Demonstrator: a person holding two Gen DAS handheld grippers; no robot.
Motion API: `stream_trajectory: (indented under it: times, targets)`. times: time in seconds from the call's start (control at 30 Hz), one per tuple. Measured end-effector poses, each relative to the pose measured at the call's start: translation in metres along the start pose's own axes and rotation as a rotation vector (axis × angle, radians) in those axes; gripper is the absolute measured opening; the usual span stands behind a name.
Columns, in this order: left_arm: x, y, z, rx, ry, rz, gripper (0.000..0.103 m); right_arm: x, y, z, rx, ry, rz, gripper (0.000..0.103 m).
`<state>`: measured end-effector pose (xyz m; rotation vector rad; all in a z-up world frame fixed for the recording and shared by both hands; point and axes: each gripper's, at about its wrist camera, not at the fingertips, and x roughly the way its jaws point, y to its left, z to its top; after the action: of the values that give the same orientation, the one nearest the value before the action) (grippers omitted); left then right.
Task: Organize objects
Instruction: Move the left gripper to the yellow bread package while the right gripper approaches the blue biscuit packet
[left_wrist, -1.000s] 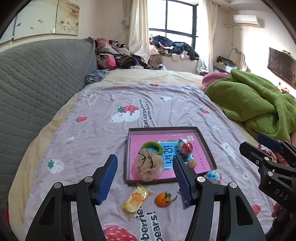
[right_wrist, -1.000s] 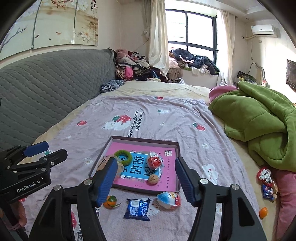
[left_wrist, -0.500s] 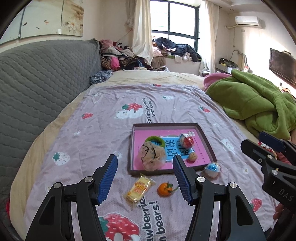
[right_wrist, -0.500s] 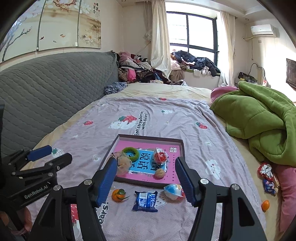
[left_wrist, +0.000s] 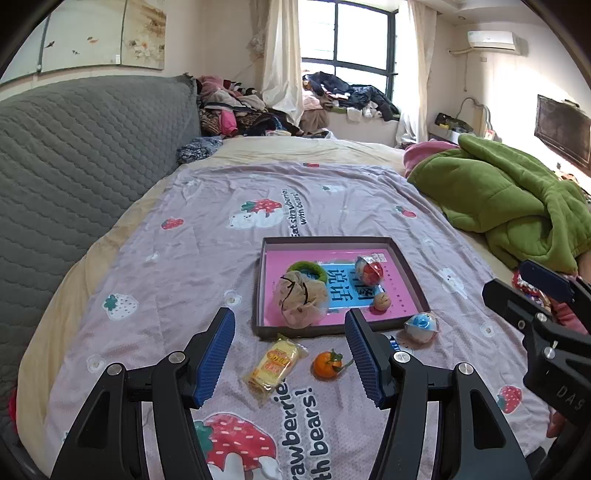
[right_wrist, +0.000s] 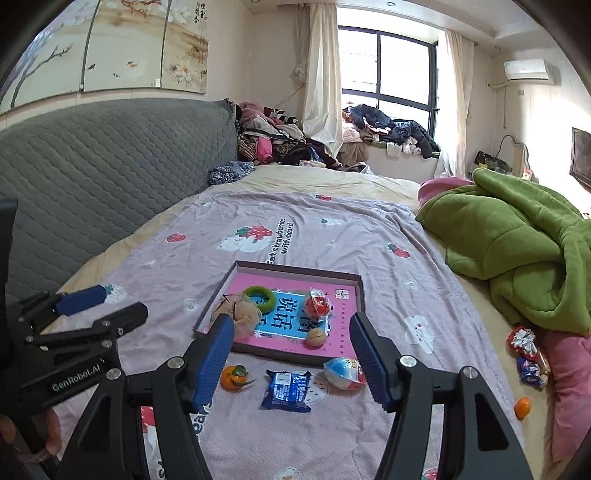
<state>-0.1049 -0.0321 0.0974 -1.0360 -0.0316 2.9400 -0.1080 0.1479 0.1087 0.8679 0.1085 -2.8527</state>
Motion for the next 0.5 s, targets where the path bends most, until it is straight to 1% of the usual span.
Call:
stream_trajectory:
  times: [0.27,0.5]
  targets:
    - [-0.001,0.002,-0.01,-0.002,0.011,0.004,0.064,0.002,0.009,-0.016,-0.005,0.013,0.024,0.065]
    - [0.004,0.002,-0.024,-0.007,0.028,-0.001,0.064,0.005,0.003,-0.028,0.01,0.022,0.007,0.065]
